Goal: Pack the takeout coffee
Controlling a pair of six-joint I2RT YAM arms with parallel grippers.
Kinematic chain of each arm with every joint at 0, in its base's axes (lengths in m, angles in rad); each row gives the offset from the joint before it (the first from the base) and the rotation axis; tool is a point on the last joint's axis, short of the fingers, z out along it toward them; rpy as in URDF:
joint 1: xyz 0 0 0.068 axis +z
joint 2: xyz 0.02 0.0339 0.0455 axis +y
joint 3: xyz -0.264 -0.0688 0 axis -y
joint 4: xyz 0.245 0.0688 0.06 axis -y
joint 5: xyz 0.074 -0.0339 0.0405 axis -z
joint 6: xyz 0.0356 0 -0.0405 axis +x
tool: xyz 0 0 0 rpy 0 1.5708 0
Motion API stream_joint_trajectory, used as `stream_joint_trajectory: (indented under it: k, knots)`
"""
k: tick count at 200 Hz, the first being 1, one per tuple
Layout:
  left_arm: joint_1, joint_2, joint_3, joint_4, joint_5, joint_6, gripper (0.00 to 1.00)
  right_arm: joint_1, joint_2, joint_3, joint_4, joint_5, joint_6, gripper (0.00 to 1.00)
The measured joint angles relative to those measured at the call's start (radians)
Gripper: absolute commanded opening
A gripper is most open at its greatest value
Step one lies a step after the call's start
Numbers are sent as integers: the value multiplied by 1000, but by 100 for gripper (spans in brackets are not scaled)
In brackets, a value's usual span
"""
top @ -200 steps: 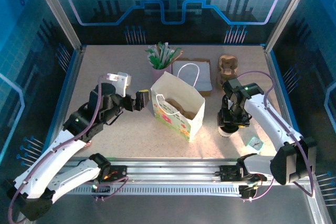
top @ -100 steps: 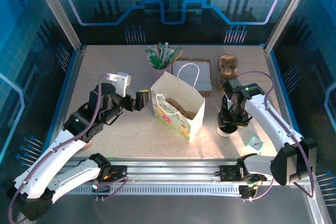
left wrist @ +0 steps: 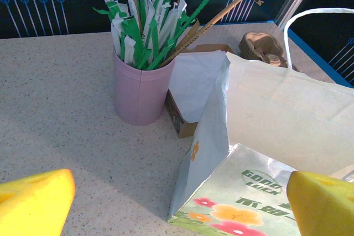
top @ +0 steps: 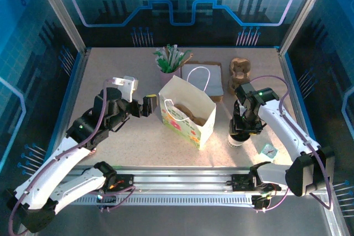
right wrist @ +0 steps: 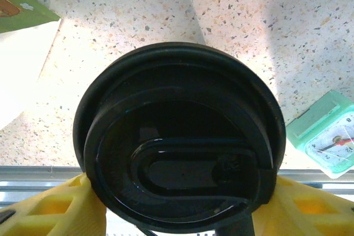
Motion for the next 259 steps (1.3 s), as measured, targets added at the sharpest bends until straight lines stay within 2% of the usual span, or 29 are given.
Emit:
stream_joint_trajectory:
  k: [51,103,165,210,230,259]
  knots:
    - [0,-5,0,0,0,0,99,5,8,0,0,0,0,52]
    - [0,-6,0,0,0,0,99,5,8,0,0,0,0,40]
    - [0,-6,0,0,0,0,99,9,8,0,0,3,0,40]
    - [0,-6,0,0,0,0,99,11,9,0,3,5,1,55]
    - [0,-6,0,0,0,0,99,12,8,-1,7,7,5,71]
    - [0,-6,0,0,0,0,99,13,7,-7,34,15,8,81]
